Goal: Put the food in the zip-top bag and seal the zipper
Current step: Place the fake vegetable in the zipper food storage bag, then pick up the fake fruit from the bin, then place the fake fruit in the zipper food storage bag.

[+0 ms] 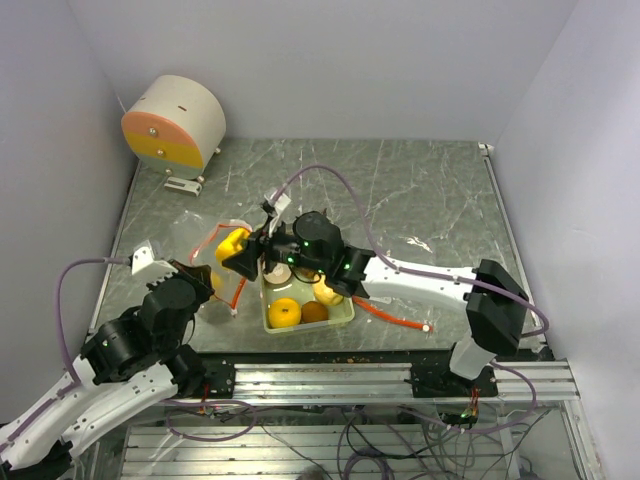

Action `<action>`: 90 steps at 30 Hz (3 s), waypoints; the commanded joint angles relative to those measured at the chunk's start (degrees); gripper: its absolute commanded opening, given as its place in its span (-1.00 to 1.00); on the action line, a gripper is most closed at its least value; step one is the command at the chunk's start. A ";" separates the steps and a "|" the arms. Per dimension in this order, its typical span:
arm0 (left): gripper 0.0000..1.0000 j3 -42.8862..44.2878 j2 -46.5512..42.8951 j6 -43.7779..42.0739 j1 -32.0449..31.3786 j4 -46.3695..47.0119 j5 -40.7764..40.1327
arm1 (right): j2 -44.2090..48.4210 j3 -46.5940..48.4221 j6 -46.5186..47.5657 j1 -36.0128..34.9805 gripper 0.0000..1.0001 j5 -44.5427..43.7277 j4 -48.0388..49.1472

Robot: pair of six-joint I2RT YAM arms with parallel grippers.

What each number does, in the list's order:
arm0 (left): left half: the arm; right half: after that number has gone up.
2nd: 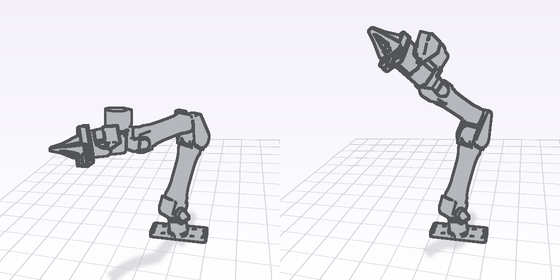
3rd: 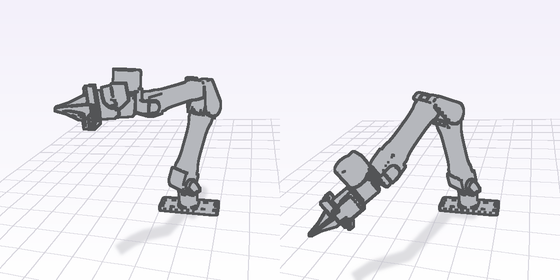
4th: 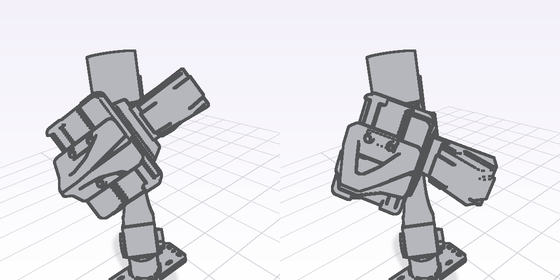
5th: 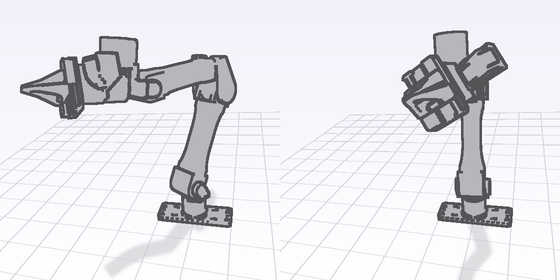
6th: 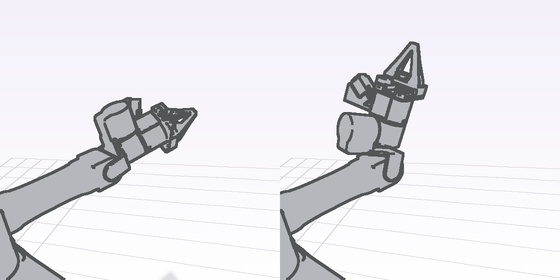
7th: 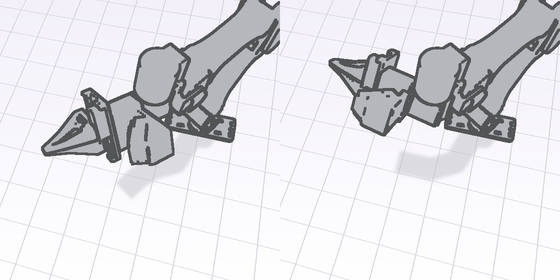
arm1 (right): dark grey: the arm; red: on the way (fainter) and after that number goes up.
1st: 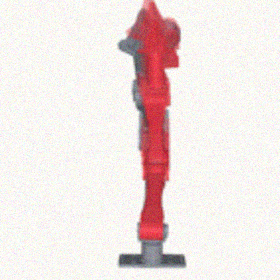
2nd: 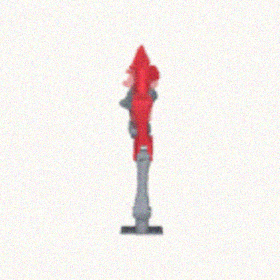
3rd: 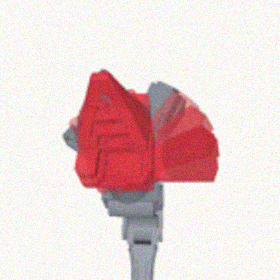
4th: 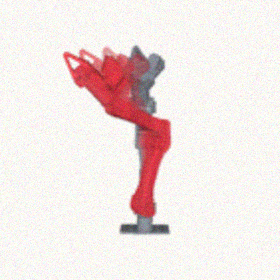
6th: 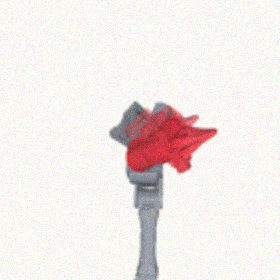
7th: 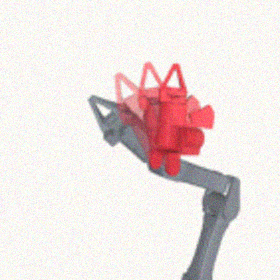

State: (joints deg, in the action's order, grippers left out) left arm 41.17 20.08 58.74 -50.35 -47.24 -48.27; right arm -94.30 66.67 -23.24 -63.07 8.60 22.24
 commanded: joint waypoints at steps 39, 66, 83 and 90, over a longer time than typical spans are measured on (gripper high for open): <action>-0.86 -0.16 0.18 3.49 0.27 -2.90 -4.55 | 7.71 -9.73 -3.88 -5.28 1.00 -14.69 -32.00; -0.86 -0.28 -1.34 4.54 0.27 -4.85 -4.59 | -1.88 -4.23 -1.26 -5.26 0.03 -18.81 -33.87; -0.86 -3.88 -3.49 -0.96 0.28 2.71 0.05 | 9.52 7.30 7.60 -4.92 0.04 -7.26 -20.96; -0.86 -5.91 -4.40 -3.85 0.33 7.89 3.87 | 1.00 10.62 6.49 -4.73 0.09 -6.46 -17.32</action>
State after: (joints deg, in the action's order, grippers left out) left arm 35.88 16.82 57.43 -50.35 -44.82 -46.92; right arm -88.68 75.70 -17.08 -68.03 0.80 2.70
